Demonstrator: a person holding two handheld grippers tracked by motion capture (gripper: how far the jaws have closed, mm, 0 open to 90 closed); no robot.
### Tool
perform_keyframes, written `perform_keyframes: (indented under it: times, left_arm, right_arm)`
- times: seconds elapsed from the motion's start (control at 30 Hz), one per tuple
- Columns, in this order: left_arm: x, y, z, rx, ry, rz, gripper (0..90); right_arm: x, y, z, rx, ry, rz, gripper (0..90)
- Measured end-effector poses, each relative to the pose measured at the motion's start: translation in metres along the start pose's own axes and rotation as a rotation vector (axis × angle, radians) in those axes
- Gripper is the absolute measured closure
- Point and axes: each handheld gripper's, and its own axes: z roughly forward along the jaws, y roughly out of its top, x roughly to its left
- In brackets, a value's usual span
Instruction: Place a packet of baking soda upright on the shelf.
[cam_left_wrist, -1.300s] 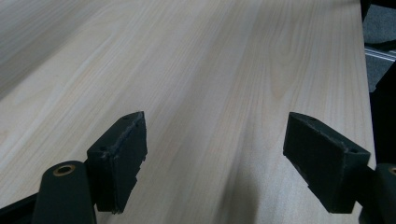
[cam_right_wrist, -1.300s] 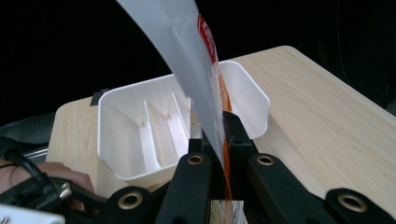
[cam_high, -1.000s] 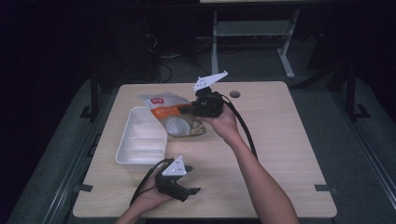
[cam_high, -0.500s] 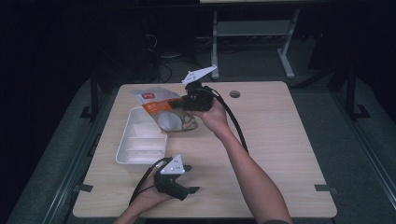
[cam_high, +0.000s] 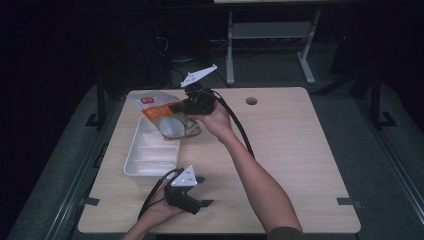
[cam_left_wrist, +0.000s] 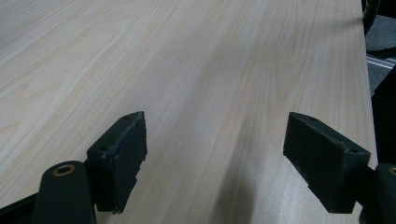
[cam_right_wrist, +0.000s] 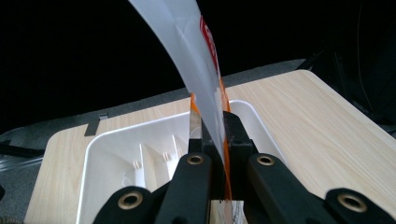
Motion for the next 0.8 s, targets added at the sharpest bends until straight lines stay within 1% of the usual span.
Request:
perform_keyframes:
  times: [0.07,0.2,0.23,0.27,0.33,0.4,0.43,0.47,0.53,0.57,0.6,0.67,0.7,0.8]
  left_arm:
    - [0.0,0.0,0.0,-0.001,-0.001,0.001,21.1]
    - [0.0,0.0,0.0,-0.003,-0.001,-0.001,21.2]
    - [0.0,0.0,0.0,-0.003,-0.001,-0.001,21.2]
    - [0.0,0.0,0.0,-0.003,-0.002,-0.001,21.1]
    - [0.0,0.0,-0.001,-0.003,-0.002,-0.001,21.1]
    - [0.0,0.0,-0.001,-0.005,-0.003,-0.003,21.2]
    - [0.0,0.0,-0.001,-0.005,-0.003,-0.003,21.1]
    - [0.0,0.0,-0.001,-0.004,-0.003,-0.003,21.2]
    - [0.0,0.0,-0.001,-0.006,-0.004,-0.004,21.2]
    - [0.001,0.0,-0.001,-0.008,-0.004,-0.005,21.2]
    - [0.001,0.0,-0.001,-0.007,-0.003,-0.003,21.2]
    - [0.001,0.0,-0.001,-0.004,-0.004,-0.002,21.1]
    - [0.001,0.0,-0.001,-0.008,-0.006,-0.005,21.2]
    - [0.001,0.0,0.0,-0.008,-0.009,-0.004,21.1]
  right_arm:
    - [0.0,0.001,0.002,0.002,0.001,-0.001,89.3]
    - [0.001,0.009,0.012,0.009,0.005,-0.014,89.4]
    - [0.001,0.009,0.012,0.009,0.005,-0.014,89.4]
    - [0.001,0.011,0.016,0.008,0.008,-0.01,89.4]
    - [0.001,0.012,0.018,0.007,0.01,-0.009,89.4]
    - [0.001,0.014,0.024,0.007,0.018,-0.006,89.4]
    - [0.001,0.014,0.024,0.007,0.018,-0.006,89.4]
    - [0.0,0.015,0.03,0.009,0.029,0.0,89.4]
    - [0.001,0.016,0.033,0.006,0.03,-0.002,89.4]
    - [0.001,0.017,0.036,0.005,0.033,-0.004,89.4]
    - [0.001,0.018,0.042,0.001,0.044,0.002,89.4]
    - [0.001,0.018,0.046,-0.001,0.047,0.003,89.4]
    - [-0.001,0.018,0.052,-0.005,0.052,0.012,89.3]
    - [-0.003,0.016,0.061,-0.004,0.062,0.027,89.3]
